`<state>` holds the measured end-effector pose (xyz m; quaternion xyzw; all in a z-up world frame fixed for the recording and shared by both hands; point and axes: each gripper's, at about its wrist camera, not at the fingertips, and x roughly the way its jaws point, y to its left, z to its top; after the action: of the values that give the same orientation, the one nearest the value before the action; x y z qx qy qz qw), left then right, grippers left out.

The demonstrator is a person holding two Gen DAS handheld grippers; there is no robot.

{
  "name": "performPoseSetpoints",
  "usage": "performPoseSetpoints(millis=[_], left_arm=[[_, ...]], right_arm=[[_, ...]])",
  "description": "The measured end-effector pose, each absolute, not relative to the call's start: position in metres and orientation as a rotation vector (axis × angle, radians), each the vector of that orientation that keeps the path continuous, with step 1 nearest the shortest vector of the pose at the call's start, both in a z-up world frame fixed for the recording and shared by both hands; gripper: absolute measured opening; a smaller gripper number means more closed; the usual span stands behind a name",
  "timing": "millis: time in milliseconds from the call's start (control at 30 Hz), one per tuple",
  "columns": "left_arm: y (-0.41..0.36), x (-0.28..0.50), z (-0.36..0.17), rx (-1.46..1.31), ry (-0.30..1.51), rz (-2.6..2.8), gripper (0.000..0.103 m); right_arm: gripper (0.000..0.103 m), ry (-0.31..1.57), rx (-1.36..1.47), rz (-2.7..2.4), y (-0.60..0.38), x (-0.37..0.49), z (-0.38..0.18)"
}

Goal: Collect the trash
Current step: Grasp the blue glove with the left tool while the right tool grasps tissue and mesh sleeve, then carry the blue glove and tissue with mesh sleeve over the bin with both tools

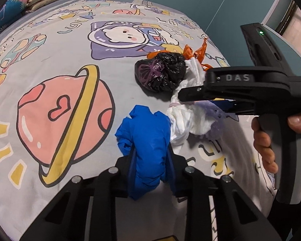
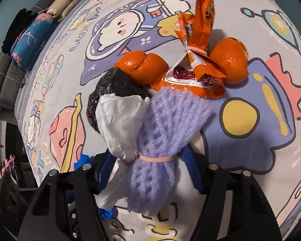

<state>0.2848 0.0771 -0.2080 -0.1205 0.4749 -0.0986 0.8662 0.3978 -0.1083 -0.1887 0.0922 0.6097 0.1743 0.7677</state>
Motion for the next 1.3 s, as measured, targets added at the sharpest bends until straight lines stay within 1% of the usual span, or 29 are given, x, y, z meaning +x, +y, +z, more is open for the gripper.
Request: performPoseSetpoints(millis=[100,300,700,1300], left_arm=[[0.075,0.284,-0.207,-0.249,0.996,-0.207,0.025],[0.075,0.281,-0.205,-0.252,0.997,-0.209,0.023],[0.069,0.271,-0.186,-0.224,0.972,-0.214,0.022],[0.059,0.261,-0.154,-0.182,0.934,-0.201,0.021]], right_arm=[[0.048,1.317,0.177,0.378,-0.107,0.398,-0.187],[0.041,1.288,0.158,0.382,-0.106,0.394,-0.182],[0.04,1.209,0.15,0.359,-0.131,0.385,-0.155],[0.04,1.125,0.239,0.302,-0.201,0.372,-0.118]])
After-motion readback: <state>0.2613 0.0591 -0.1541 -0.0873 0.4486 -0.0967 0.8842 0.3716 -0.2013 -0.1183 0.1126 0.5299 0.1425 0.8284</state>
